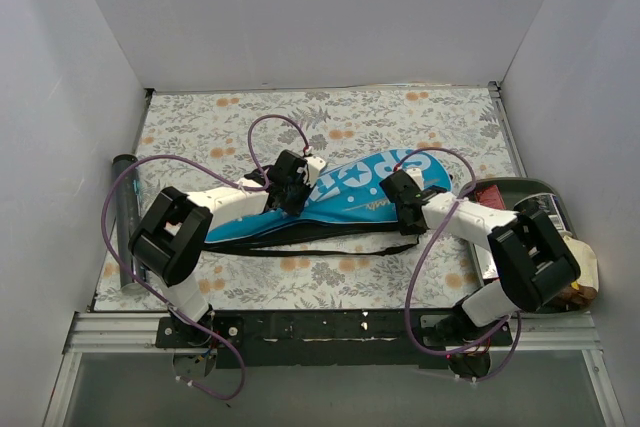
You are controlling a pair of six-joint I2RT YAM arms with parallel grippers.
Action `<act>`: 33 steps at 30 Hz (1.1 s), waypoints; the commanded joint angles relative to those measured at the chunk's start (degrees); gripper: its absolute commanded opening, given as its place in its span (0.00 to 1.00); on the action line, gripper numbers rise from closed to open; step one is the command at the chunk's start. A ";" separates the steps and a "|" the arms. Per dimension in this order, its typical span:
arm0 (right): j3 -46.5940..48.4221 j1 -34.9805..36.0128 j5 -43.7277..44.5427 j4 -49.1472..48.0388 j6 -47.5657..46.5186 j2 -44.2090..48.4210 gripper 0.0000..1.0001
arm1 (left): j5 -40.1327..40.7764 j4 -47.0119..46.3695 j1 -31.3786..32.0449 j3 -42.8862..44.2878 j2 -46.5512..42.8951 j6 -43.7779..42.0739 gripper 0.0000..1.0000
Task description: Pack up the badminton gear
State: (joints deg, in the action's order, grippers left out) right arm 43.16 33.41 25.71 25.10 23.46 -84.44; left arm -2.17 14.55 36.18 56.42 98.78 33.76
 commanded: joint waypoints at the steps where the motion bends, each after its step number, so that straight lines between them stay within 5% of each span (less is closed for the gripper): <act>1: 6.49 9.56 -17.01 -9.54 5.62 -5.11 0.01 | -11.97 4.97 2.49 -2.81 5.54 9.31 0.00; 24: 18.10 21.43 -24.13 -18.16 10.11 -13.03 0.01 | -14.00 4.17 3.10 -2.11 5.19 11.41 0.00; 33: 18.19 22.31 -20.88 -10.26 5.81 -6.79 0.01 | -16.02 -3.72 3.10 3.07 8.00 26.08 0.00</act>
State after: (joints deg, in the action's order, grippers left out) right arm 57.65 53.12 7.07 16.45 33.91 -96.90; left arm -11.75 11.22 37.32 58.92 101.34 48.42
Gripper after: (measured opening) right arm 0.019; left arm 0.131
